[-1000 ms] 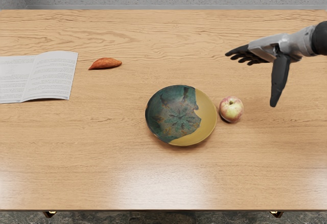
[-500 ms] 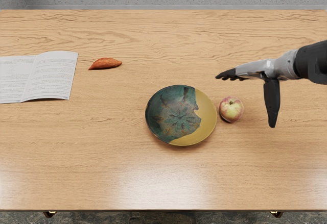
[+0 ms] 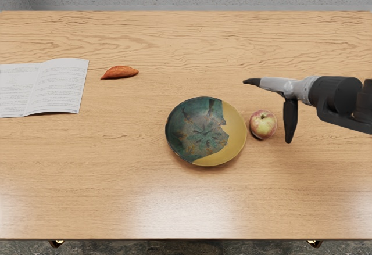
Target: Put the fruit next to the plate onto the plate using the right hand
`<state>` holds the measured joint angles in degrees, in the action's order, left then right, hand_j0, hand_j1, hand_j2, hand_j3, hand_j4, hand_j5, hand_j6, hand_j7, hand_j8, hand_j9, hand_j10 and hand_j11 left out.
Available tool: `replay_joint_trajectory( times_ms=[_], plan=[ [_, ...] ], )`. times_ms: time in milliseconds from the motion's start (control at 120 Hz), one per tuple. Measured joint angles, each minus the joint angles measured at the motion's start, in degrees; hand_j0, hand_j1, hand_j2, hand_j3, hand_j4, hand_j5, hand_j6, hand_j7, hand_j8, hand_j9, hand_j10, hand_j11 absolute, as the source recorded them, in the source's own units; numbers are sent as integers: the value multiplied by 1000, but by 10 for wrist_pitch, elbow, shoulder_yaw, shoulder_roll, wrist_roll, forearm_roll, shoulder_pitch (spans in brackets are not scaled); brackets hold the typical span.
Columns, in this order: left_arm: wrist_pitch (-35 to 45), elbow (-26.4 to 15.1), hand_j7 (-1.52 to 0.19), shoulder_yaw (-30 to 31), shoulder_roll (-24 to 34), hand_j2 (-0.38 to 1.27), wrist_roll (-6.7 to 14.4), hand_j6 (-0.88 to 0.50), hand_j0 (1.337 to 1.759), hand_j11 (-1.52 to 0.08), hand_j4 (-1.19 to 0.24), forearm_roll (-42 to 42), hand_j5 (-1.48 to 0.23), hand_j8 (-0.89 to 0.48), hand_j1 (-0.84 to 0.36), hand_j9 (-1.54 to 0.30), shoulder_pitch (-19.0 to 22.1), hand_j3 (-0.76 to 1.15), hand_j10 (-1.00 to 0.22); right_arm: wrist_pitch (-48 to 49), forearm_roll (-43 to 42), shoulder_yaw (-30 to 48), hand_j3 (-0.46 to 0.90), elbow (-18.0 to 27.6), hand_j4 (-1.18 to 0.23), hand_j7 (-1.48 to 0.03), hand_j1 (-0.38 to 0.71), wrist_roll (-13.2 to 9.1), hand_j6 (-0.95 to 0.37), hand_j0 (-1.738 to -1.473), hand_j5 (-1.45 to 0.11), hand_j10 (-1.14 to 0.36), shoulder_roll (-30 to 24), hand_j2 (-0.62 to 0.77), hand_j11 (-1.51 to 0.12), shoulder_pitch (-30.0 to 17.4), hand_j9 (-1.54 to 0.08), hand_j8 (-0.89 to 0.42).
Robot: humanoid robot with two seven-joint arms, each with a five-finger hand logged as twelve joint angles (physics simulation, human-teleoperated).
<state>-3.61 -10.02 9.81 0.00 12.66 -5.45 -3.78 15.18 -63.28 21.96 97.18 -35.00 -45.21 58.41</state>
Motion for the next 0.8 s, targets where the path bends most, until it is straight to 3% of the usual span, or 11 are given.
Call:
replay_joint_trajectory(
  times_ms=[317, 800],
  plan=[
    [0, 0, 0, 0, 0, 0, 0, 0, 1658, 0, 0, 0, 0, 0, 349, 0, 0, 0, 0, -46, -76, 0, 0, -8, -82, -101, -258, 0, -84, -1658, -101, -81, 30, -14, -101, -46, -101, -82],
    [0, 0, 0, 0, 0, 0, 0, 0, 1658, 0, 0, 0, 0, 0, 349, 0, 0, 0, 0, -94, -124, 0, 0, -11, -137, -173, -192, 0, -140, -1658, -173, -136, 37, -24, -173, -93, -173, -138]
  ],
)
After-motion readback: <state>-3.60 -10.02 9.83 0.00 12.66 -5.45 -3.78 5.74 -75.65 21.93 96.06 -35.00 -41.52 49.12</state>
